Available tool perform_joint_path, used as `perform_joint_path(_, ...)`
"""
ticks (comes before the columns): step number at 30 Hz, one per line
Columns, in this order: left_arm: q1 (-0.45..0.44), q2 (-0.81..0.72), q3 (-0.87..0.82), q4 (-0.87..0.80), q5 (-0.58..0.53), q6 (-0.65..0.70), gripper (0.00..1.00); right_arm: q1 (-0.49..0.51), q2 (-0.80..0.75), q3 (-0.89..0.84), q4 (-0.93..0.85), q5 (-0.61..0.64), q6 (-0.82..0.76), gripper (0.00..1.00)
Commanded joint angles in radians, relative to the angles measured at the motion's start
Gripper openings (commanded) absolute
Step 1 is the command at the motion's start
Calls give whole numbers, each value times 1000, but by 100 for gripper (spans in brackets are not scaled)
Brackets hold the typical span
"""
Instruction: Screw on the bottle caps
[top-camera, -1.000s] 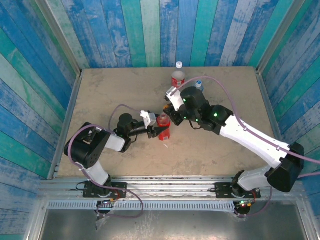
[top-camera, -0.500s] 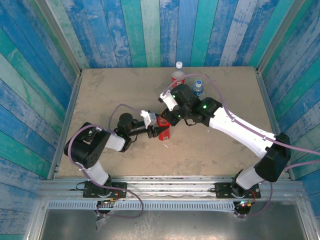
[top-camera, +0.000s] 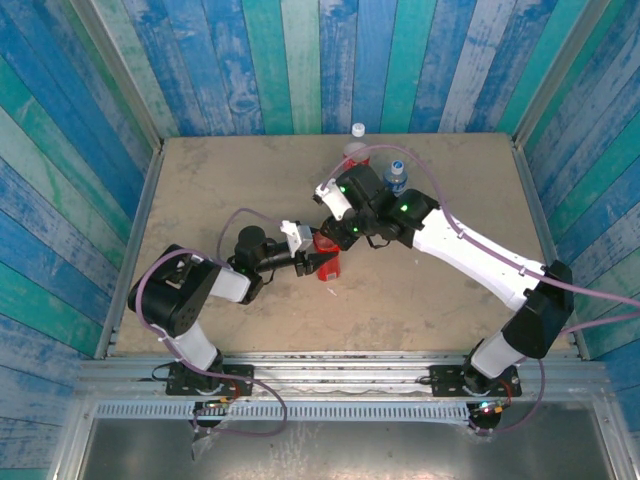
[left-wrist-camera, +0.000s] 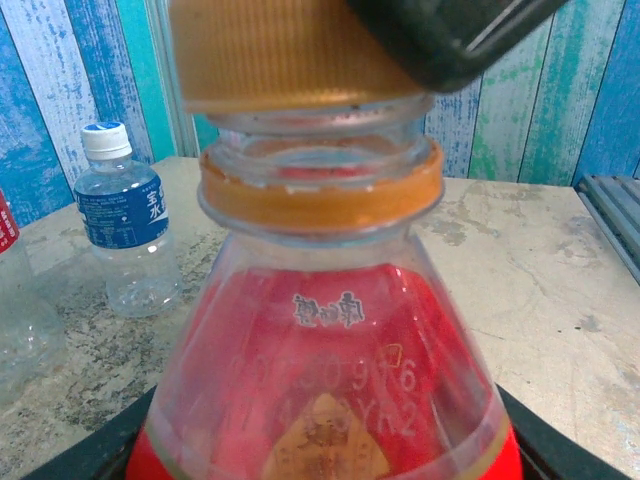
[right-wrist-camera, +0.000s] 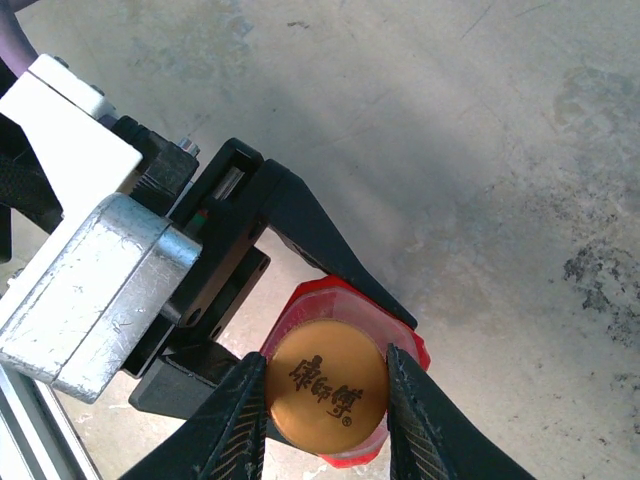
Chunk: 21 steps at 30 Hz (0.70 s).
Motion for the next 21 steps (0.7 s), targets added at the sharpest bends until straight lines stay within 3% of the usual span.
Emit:
perform_joint_path(1, -8, 9, 6, -63, 2, 12, 60, 32, 13, -30, -75, -17, -27, 33)
perform_joint_path(9, -8, 7, 9, -68, -1, 8, 59, 60, -46, -125, -23, 36, -31, 33)
perform_joint_path(21, -8, 8, 13, -79, 10, 9, 59, 62, -25, -128, -15, 84, -1, 33)
